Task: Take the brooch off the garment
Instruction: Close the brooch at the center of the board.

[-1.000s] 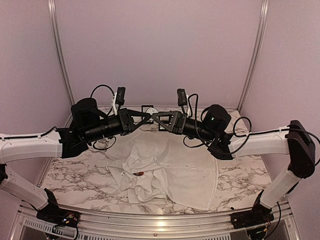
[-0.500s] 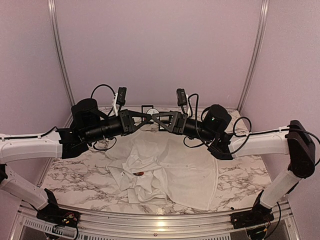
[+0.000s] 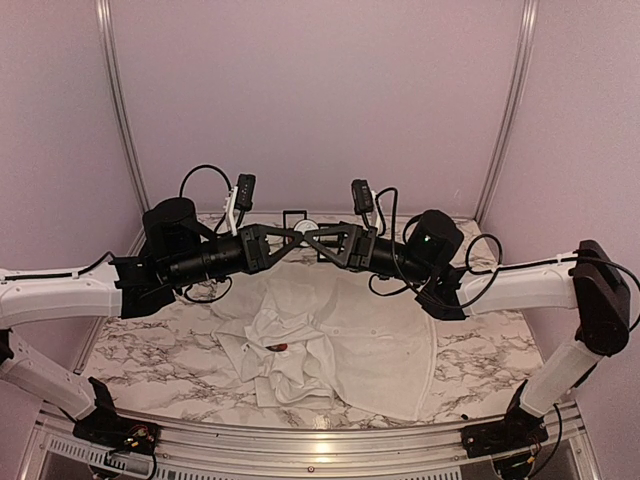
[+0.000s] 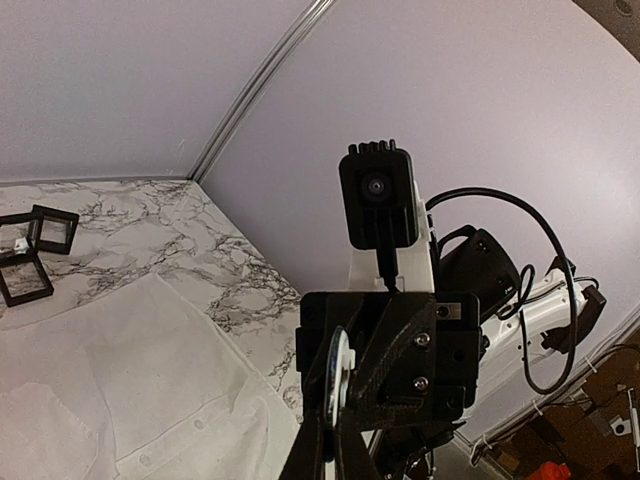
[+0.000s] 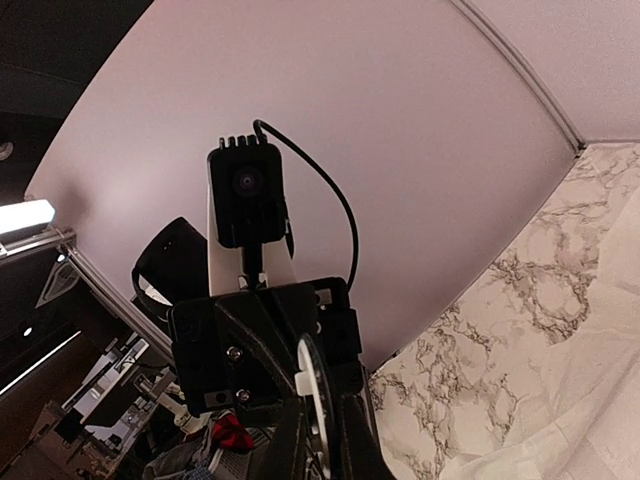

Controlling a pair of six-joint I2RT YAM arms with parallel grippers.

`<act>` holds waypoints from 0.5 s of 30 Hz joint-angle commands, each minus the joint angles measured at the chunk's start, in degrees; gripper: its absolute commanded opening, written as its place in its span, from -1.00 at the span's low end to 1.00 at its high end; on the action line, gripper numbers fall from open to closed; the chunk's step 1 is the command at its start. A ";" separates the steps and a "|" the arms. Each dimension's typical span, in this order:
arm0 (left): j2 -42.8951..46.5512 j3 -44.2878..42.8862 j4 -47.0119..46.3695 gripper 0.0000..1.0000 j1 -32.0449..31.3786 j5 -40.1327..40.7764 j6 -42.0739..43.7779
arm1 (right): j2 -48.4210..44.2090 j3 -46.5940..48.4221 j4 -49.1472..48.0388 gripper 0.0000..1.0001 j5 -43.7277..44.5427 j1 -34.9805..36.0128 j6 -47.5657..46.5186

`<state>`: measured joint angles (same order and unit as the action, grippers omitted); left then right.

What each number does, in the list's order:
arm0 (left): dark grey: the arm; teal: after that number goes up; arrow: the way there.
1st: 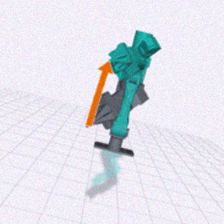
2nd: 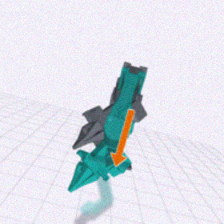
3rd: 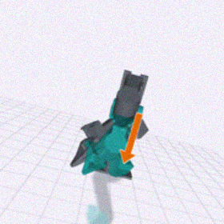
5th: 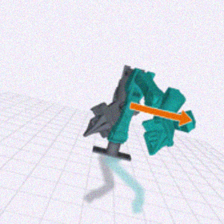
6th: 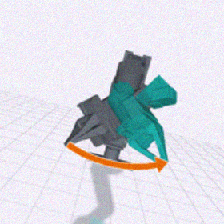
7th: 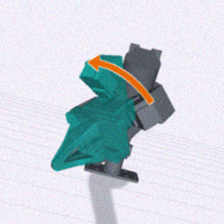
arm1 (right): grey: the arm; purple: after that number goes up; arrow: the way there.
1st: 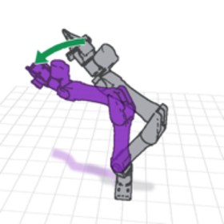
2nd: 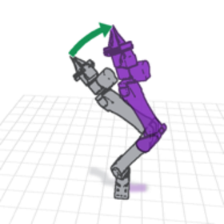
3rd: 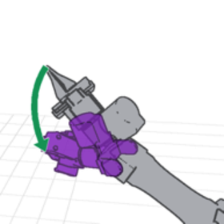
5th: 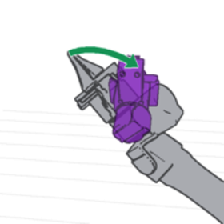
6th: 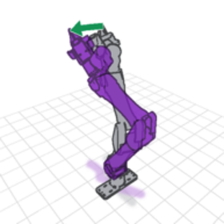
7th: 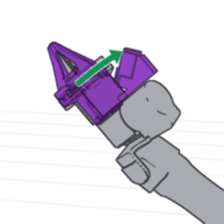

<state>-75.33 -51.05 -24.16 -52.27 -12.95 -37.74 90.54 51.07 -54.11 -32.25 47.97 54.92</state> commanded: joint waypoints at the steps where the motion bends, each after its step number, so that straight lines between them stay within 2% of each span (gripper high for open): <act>1: 1.56 -1.92 2.43 -1.00 -1.84 -0.12 4.81 | 1.06 0.67 -0.93 -0.81 -1.13 -0.06 2.33; 10: 2.11 -2.13 2.89 -1.00 -3.20 2.17 6.05 | 0.60 -0.20 -2.20 -0.84 0.08 -0.06 3.78; 15: 2.34 -1.24 0.62 -1.00 -4.16 4.38 3.74 | 0.75 -0.40 -3.27 -0.84 1.21 -0.06 4.06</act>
<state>-74.11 -51.62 -22.81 -54.59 -8.82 -33.89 90.54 50.76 -56.82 -32.99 47.97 57.69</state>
